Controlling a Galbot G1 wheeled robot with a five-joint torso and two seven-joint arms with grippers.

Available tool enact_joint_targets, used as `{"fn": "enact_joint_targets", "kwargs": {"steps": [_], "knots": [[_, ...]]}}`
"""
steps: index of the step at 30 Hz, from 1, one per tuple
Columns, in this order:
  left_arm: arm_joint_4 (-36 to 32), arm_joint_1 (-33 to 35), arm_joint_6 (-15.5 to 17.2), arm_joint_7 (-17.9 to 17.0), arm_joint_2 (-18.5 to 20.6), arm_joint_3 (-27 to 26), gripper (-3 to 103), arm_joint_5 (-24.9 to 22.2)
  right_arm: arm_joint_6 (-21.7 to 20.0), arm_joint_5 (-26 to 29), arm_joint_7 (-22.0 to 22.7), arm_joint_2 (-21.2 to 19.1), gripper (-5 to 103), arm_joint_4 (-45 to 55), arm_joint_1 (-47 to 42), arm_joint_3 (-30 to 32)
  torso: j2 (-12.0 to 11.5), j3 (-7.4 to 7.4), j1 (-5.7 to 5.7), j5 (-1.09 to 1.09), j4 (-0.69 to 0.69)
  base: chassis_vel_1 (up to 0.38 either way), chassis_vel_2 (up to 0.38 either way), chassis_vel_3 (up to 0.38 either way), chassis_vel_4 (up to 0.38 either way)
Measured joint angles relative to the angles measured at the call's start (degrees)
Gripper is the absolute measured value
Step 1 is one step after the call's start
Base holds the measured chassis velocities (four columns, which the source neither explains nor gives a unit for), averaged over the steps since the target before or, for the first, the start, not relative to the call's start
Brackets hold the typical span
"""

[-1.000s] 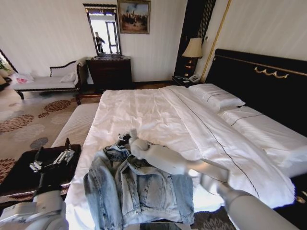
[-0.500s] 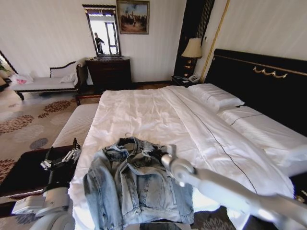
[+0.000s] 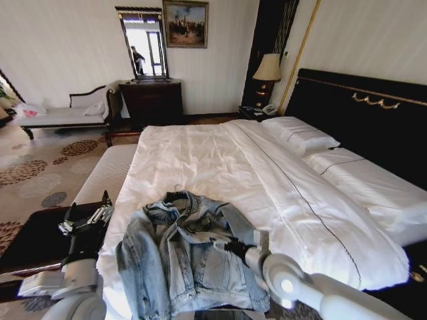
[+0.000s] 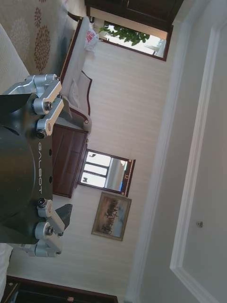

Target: Pick up the clothes from the bed and hang them on the clothes hanger.

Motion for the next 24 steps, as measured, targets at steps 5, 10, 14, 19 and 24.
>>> {"fn": "enact_joint_targets", "kwargs": {"steps": [5, 10, 14, 19, 24], "knots": [[-0.03, 0.25, 0.01, -0.01, 0.68, -0.62, 100, -0.42, -1.24, -2.54, 1.22, 0.06, 100, -2.26, 1.79, -8.24, 0.00, 0.00, -0.01, 0.00, -0.02, 0.000, 0.000, 0.000, 0.000], [-0.03, 0.65, -0.03, -0.05, 0.83, -1.08, 100, -0.70, -1.23, -3.39, 2.11, 2.97, 100, -5.30, 5.45, -14.53, 0.00, 0.00, 0.00, -0.01, 0.00, 0.000, 0.000, 0.000, 0.000], [-0.03, 0.90, -0.11, -0.09, 1.07, -1.62, 100, -1.05, -0.74, -3.05, 3.16, 6.41, 100, -7.66, 6.94, -16.69, -0.01, 0.00, 0.00, 0.00, -0.01, 0.000, 0.000, 0.000, 0.000], [-0.03, 0.96, -0.14, -0.18, 1.20, -2.04, 100, -1.27, -0.24, -3.09, 4.40, 10.38, 100, -10.81, 7.97, -18.26, 0.00, 0.00, -0.01, -0.01, 0.00, 0.000, 0.000, 0.000, 0.000], [-0.04, 0.78, -0.14, -0.20, 1.01, -1.98, 100, -1.24, -0.63, -3.44, 5.91, 11.01, 100, -11.38, 8.06, -19.42, 0.00, 0.00, -0.01, -0.01, -0.01, 0.000, 0.000, 0.000, 0.000]]}}
